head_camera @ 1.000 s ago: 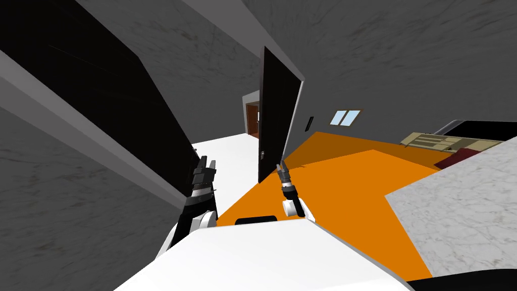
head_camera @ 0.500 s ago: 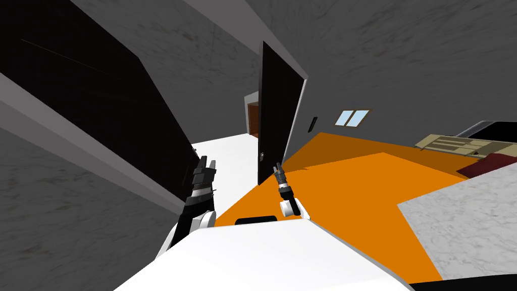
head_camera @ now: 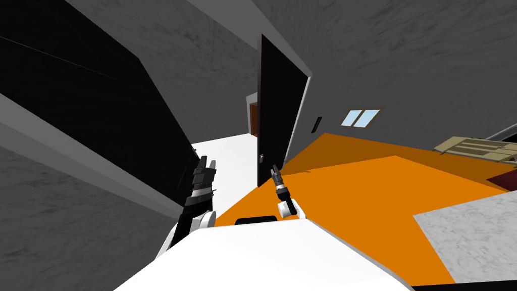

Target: Push the door open

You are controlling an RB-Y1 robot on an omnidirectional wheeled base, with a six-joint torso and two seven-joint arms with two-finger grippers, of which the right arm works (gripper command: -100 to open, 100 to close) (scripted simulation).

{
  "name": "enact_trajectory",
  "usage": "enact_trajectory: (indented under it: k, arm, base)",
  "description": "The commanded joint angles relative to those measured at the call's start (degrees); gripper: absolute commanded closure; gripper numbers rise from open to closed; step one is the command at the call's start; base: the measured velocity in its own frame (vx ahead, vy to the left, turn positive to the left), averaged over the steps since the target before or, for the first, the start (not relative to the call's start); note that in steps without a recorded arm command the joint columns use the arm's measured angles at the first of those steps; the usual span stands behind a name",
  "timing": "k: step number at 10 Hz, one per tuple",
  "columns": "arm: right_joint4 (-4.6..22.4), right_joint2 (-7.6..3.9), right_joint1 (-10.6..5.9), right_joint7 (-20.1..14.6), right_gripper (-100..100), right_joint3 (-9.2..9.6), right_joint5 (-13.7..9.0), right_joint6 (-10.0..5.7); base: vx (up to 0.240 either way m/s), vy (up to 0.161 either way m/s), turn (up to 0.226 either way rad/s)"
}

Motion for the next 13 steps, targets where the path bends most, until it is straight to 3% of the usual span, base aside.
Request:
enact_trajectory:
  k: [1, 13]
  arm:
    - [2.7, 0.17, -0.97, 0.2, -100, 0.57, 0.0, -0.36]
    - [19.0, 2.01, -6.93, 1.1, -100, 4.59, 0.3, -1.81]
  base:
    - [0.086, -0.078, 0.074]
    - [0.074, -0.093, 0.064]
